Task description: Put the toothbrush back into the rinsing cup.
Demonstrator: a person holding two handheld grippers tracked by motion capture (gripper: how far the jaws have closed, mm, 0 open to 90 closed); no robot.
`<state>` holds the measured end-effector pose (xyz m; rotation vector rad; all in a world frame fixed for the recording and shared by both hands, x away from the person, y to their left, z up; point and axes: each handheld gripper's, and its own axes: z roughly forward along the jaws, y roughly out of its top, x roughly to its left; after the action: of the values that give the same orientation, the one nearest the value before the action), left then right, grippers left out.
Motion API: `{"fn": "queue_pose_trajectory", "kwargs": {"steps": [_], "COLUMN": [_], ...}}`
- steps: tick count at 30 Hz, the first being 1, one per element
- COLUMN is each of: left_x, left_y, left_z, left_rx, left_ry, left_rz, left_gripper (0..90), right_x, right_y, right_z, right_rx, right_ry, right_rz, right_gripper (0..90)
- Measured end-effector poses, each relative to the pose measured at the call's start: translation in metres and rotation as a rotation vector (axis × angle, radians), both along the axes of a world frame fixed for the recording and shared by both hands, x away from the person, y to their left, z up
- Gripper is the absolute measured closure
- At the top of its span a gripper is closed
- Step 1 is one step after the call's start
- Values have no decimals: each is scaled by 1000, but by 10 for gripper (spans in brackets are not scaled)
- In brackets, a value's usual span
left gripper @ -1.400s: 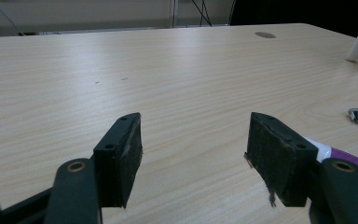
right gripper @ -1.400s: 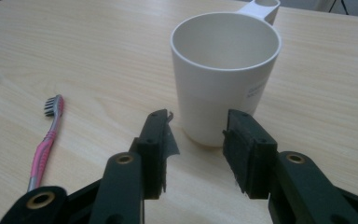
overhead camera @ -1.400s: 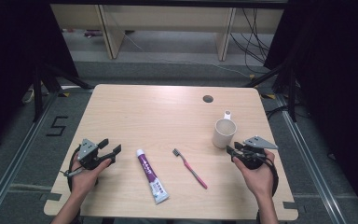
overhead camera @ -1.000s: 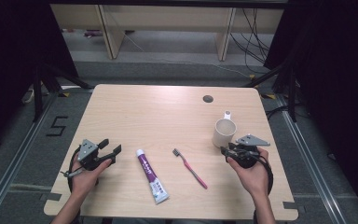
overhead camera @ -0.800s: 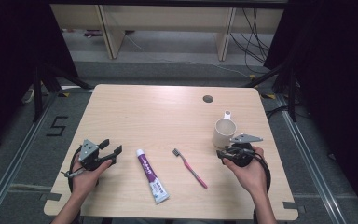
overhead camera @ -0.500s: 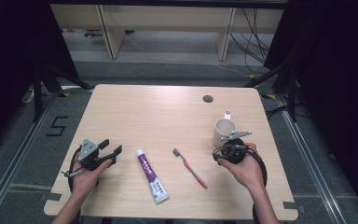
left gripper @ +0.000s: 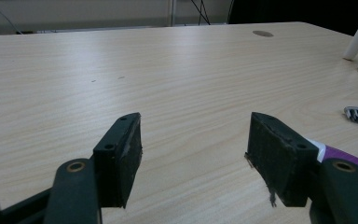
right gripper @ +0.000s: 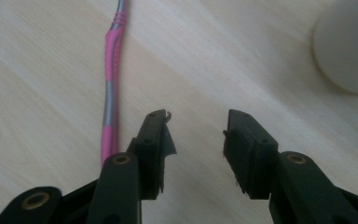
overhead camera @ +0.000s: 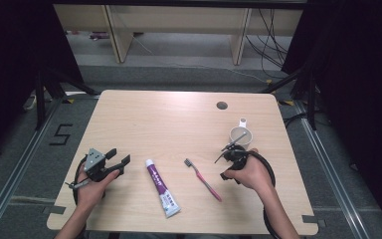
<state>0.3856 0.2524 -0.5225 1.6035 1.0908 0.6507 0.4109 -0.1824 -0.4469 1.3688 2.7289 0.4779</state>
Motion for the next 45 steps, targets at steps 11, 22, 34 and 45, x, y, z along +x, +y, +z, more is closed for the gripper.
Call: {"fn": "queue_pose_trajectory", "kwargs": {"steps": [11, 22, 34, 45], "left_x": [0, 0, 0, 0], "left_y": [-1, -1, -1, -1], "left_z": [0, 0, 0, 0], "left_rx": [-1, -3, -5, -2], "left_ry": [1, 3, 2, 5], "left_rz": [-1, -2, -4, -4], "left_gripper": [349, 348, 348, 348], "right_x": [6, 11, 17, 24], "right_y": [18, 43, 63, 75], "right_z": [1, -2, -4, -11], "right_rx": [-63, -131, -151, -152], "right_ry": [77, 115, 133, 153], "right_rz": [24, 60, 91, 109], "right_gripper": [598, 608, 636, 661]}}
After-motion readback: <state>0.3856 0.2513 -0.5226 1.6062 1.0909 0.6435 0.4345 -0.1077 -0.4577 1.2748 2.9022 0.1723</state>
